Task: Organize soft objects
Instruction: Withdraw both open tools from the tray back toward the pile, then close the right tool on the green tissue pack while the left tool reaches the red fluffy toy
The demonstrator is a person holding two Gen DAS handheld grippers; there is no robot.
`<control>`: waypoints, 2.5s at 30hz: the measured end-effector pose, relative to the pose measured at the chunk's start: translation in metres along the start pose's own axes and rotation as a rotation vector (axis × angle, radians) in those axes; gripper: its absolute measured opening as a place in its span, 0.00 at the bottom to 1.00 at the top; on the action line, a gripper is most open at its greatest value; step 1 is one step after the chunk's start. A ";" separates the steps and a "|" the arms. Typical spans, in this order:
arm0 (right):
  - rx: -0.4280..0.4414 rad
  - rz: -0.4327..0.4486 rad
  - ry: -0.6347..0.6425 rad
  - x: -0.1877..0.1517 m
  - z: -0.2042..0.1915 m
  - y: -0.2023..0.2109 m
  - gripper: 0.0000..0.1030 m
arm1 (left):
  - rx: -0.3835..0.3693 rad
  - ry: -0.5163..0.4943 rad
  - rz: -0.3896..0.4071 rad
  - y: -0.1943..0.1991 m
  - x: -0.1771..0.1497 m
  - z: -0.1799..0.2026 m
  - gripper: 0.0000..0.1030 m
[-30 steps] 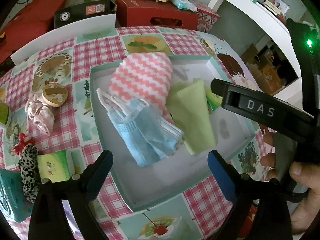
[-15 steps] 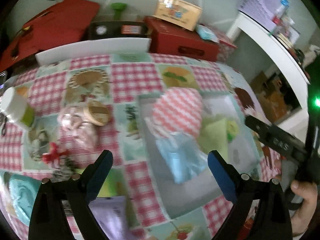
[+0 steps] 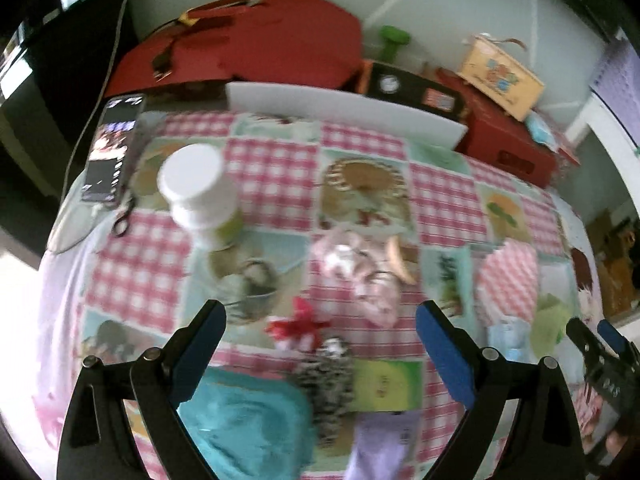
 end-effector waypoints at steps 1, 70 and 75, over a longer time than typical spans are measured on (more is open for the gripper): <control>0.009 0.001 0.020 0.001 -0.009 0.000 1.00 | 0.012 0.013 -0.003 -0.001 0.002 -0.008 0.93; 0.326 -0.142 0.381 -0.017 -0.211 -0.083 0.77 | 0.114 0.038 -0.244 -0.048 -0.030 -0.043 0.93; 0.329 -0.126 0.385 -0.018 -0.213 -0.078 0.69 | 0.109 0.048 -0.237 -0.048 -0.028 -0.043 0.93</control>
Point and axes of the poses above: each gripper's, at about its wrist camera, not at the fingertips, and y roughly against the way its jaws point, z to its right, x to its top, the point moved 10 cm from there along -y, roughly the way its jaws point, and after that the axes turned 14 degrees about y, right-handed, at the moved point
